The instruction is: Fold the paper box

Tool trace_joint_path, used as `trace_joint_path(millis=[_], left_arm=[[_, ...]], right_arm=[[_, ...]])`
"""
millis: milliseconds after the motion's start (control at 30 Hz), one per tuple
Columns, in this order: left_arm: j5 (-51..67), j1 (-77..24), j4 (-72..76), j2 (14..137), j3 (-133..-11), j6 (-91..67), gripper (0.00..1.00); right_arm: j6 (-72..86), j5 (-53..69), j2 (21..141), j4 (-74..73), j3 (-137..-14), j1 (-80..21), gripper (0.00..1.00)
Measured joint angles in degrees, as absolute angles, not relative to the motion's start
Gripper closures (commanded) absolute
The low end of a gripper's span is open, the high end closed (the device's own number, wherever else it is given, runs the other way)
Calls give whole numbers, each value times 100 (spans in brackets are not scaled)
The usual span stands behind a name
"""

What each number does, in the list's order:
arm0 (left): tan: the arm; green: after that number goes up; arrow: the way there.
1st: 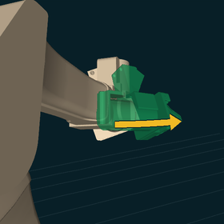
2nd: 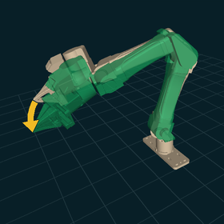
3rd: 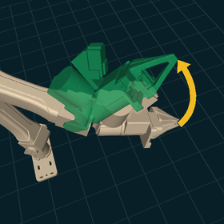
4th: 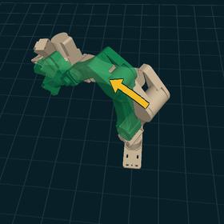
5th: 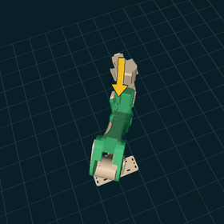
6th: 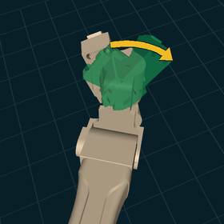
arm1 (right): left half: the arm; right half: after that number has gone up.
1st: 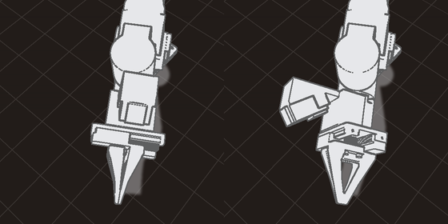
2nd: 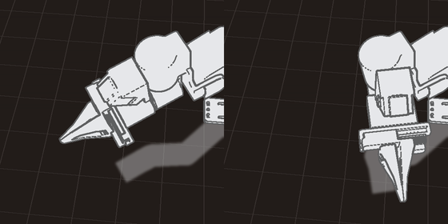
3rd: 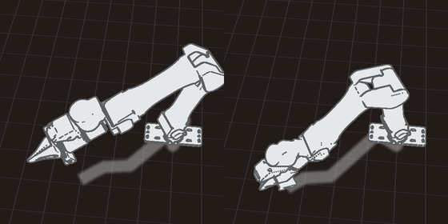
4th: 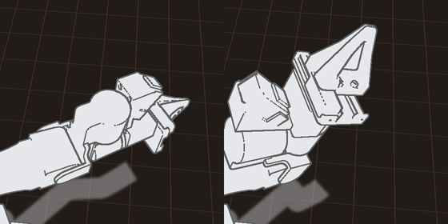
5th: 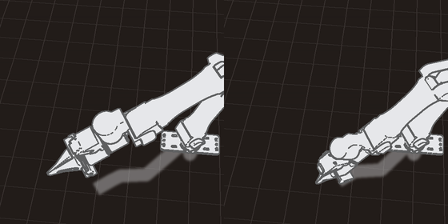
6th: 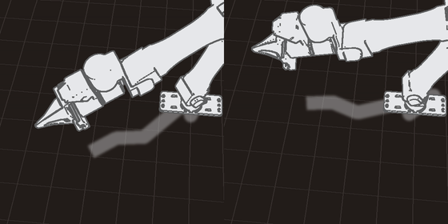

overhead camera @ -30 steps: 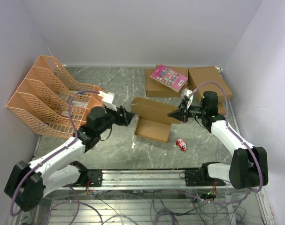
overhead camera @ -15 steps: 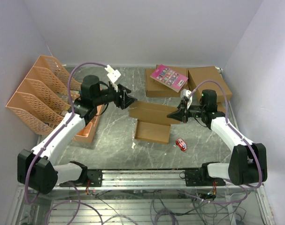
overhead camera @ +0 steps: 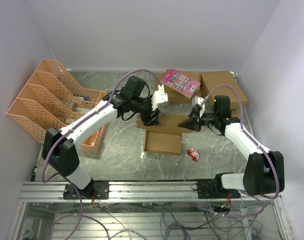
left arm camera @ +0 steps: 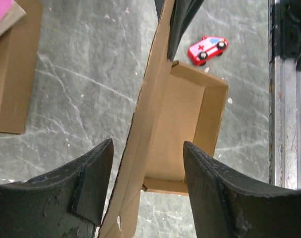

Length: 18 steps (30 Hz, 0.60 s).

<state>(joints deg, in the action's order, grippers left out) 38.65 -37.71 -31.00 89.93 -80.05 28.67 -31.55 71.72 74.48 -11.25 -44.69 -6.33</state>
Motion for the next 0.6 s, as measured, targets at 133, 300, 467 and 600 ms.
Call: trace_joint_path(millis=[133,300,467,600], left_arm=[[3769,-3800,-3492,9150,-8180,3155,44],[3767,-3819,-3787,9358,-8604,3380,68],[3774,-3846,-4003,9533,-8685,3452,93],[3793,-3848,-4082,9559,-8685,3476,93]], right_arm=[[-3227,7207,7461,-1197,-4480,-633,100],[-3280,7251,7467,-1236,-4501,-633,100],[-3308,7242,7467,-1253,-4499,-633,100],[-3310,7201,7472,-1260,-4499,-628,97]])
